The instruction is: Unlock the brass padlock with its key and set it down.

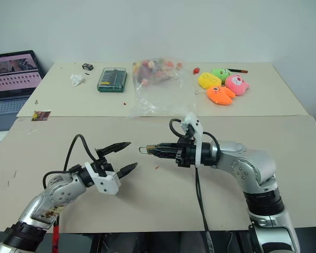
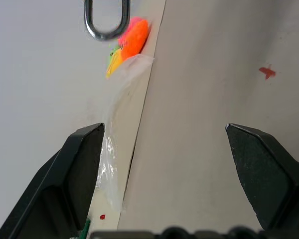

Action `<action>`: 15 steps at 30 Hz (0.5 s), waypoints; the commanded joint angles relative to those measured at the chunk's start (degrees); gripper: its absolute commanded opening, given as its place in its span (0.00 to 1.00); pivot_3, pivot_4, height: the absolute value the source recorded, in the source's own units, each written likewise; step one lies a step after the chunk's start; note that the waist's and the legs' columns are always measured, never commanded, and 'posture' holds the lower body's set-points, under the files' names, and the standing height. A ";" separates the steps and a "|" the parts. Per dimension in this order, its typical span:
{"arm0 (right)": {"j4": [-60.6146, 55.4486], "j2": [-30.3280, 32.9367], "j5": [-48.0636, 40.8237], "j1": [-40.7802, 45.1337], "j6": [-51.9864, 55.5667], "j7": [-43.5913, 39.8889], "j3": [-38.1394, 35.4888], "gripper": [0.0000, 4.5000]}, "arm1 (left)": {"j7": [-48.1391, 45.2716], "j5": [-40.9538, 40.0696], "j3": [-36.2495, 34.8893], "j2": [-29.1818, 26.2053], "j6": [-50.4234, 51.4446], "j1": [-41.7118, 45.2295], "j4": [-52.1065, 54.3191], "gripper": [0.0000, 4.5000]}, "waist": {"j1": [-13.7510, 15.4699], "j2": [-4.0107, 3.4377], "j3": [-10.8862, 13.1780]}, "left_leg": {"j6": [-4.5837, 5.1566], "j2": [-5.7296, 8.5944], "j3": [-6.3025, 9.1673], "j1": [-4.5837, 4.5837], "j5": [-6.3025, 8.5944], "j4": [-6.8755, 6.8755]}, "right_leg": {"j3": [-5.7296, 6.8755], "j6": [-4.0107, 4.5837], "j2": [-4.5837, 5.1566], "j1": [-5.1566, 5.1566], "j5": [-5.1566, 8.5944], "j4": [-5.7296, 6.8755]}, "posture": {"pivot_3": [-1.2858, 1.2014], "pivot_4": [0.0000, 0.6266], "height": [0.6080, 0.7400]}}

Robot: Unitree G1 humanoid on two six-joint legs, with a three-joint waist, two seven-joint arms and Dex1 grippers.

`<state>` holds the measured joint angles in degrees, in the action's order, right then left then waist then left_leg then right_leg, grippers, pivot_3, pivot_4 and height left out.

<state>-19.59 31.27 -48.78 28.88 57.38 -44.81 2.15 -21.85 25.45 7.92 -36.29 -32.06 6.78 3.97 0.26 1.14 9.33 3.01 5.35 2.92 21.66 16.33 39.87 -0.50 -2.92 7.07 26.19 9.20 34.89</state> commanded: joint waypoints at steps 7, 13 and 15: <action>-4.00 4.74 -5.07 -0.43 1.12 -0.86 -6.34 0.03 | 0.28 -4.45 -2.99 0.94 5.36 7.27 -6.30 0.92 | -0.02 0.00 0.00 | 0.04 -0.01 0.00 0.00 0.02 0.00 | 0.00 0.00 0.00 0.00 0.00 -0.01 | 0.52 0.24 1.00; -4.34 7.53 -6.62 -0.96 1.13 -2.59 -7.09 0.03 | -1.81 -7.38 -2.13 1.27 6.46 8.34 -7.94 0.87 | -0.05 0.01 0.00 | 0.04 -0.01 0.00 0.02 0.02 0.01 | 0.00 0.00 0.01 0.00 0.00 -0.01 | 0.52 0.24 1.00; -4.28 7.70 -6.96 -0.90 1.01 -2.80 -6.88 0.03 | -3.65 -9.51 -1.65 1.74 7.34 8.53 -8.33 0.75 | -0.05 0.01 0.00 | 0.05 0.00 0.00 0.02 0.02 0.00 | 0.00 0.00 0.01 0.00 0.00 -0.01 | 0.52 0.24 1.00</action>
<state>-21.90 38.65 -54.16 27.79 58.59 -46.52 -3.11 -24.12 18.73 6.23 -34.94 -25.32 14.53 -4.83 0.21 1.15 9.33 3.06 5.34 2.91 21.68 16.36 39.88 -0.50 -2.92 7.08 26.19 9.20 34.87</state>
